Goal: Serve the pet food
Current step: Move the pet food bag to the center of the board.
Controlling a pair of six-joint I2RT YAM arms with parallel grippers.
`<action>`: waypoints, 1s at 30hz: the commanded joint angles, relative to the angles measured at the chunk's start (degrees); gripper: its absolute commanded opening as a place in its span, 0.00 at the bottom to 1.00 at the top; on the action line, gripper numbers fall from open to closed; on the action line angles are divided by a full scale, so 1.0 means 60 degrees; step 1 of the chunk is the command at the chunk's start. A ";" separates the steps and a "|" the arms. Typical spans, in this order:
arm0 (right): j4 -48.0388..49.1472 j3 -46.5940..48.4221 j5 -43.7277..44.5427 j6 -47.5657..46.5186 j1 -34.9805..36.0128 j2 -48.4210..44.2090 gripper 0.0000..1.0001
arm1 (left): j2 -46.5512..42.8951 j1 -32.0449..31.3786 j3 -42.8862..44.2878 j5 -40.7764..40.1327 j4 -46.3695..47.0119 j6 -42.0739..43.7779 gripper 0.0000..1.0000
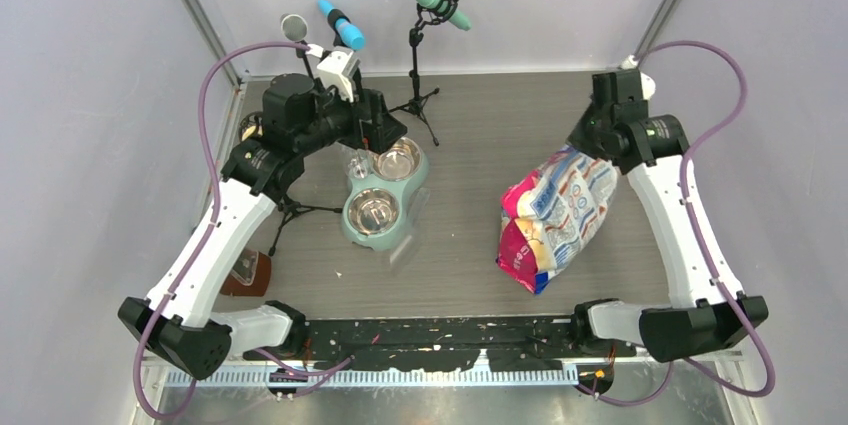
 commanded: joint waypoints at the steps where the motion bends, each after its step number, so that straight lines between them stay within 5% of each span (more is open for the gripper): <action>1: 0.3586 0.0619 -0.2437 -0.0192 0.0976 0.0285 0.05 | -0.0044 -0.0039 0.0459 -0.0173 -0.0031 0.0270 0.99; 8: 0.4685 0.1954 -0.2110 -0.0025 0.1395 0.1910 0.05 | -0.0112 -0.0039 0.0519 -0.0264 -0.0299 0.0222 0.99; 16: 0.4468 0.2770 -0.0326 0.2759 0.1164 0.3092 0.05 | -0.0080 -0.0039 0.0452 -0.0088 -0.0133 -0.0275 0.99; 17: 0.4383 0.2916 -0.0399 0.2672 0.1105 0.3347 0.09 | -0.0105 -0.0039 0.0396 -0.0075 -0.0089 -0.0306 0.99; 19: 0.3987 0.3440 -0.0706 0.2157 0.1041 0.3646 0.40 | -0.0172 -0.0039 0.0279 -0.0091 -0.0014 -0.0316 0.99; 20: 0.3763 0.3725 -0.0977 0.1666 0.1014 0.3705 0.63 | -0.0208 -0.0039 0.0207 -0.0107 0.0036 -0.0317 0.99; 22: 0.3539 0.3935 -0.1254 0.0861 0.0960 0.3678 0.83 | -0.0244 -0.0039 0.0133 -0.0153 0.0104 -0.0291 1.00; 24: 0.3460 0.3856 -0.1443 0.0158 0.0902 0.3389 0.91 | -0.0211 -0.0039 0.0157 -0.0134 0.0168 -0.0262 1.00; 30: 0.3140 0.3012 -0.1861 -0.0925 0.0781 0.2049 0.94 | 0.0302 -0.0138 0.0380 0.1040 0.0883 -0.0468 0.97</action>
